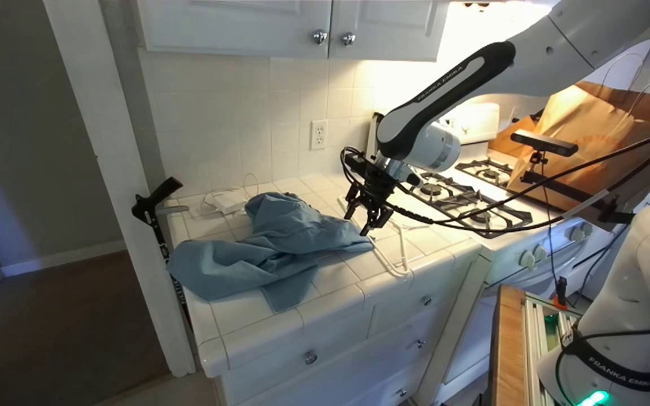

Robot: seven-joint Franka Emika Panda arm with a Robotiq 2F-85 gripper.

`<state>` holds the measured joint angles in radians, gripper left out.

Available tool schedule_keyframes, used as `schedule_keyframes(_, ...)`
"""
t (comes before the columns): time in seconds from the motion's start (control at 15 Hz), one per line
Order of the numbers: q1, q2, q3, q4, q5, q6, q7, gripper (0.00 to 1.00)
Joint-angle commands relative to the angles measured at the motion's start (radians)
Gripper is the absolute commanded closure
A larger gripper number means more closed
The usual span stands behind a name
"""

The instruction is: Unfold the blue cloth

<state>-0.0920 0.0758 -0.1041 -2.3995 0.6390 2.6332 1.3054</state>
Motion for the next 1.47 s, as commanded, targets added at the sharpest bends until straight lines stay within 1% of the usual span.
schedule_keyframes(0.0, -0.003, 0.025, 0.008, 0.000, 0.051, 0.017, -0.038, 0.56)
schedule_keyframes(0.07, -0.003, 0.031, 0.009, 0.003, 0.061, 0.018, -0.046, 0.61)
schedule_keyframes(0.13, -0.003, 0.034, 0.009, 0.004, 0.066, 0.021, -0.051, 0.26)
schedule_keyframes(0.27, -0.003, 0.040, 0.009, 0.008, 0.073, 0.030, -0.066, 0.23)
schedule_keyframes(0.4, 0.000, 0.041, 0.007, 0.006, 0.056, 0.052, -0.068, 0.11)
schedule_keyframes(0.47, 0.000, 0.040, 0.007, 0.005, 0.054, 0.066, -0.072, 0.03)
schedule_keyframes(0.6, 0.000, 0.045, 0.007, 0.007, 0.053, 0.093, -0.083, 0.00)
schedule_keyframes(0.67, 0.001, 0.056, 0.008, 0.010, 0.053, 0.113, -0.093, 0.18)
schedule_keyframes(0.73, 0.001, 0.071, 0.010, 0.015, 0.054, 0.127, -0.101, 0.27)
schedule_keyframes(0.8, 0.001, 0.083, 0.013, 0.021, 0.066, 0.133, -0.111, 0.28)
schedule_keyframes(0.87, 0.000, 0.096, 0.018, 0.025, 0.076, 0.141, -0.125, 0.34)
schedule_keyframes(0.93, -0.001, 0.107, 0.022, 0.028, 0.079, 0.145, -0.132, 0.43)
schedule_keyframes(1.07, -0.002, 0.124, 0.032, 0.034, 0.082, 0.154, -0.143, 0.56)
schedule_keyframes(1.33, -0.007, 0.135, 0.045, 0.044, 0.077, 0.168, -0.151, 0.86)
schedule_keyframes(1.4, 0.002, 0.131, 0.036, 0.045, 0.065, 0.166, -0.141, 0.92)
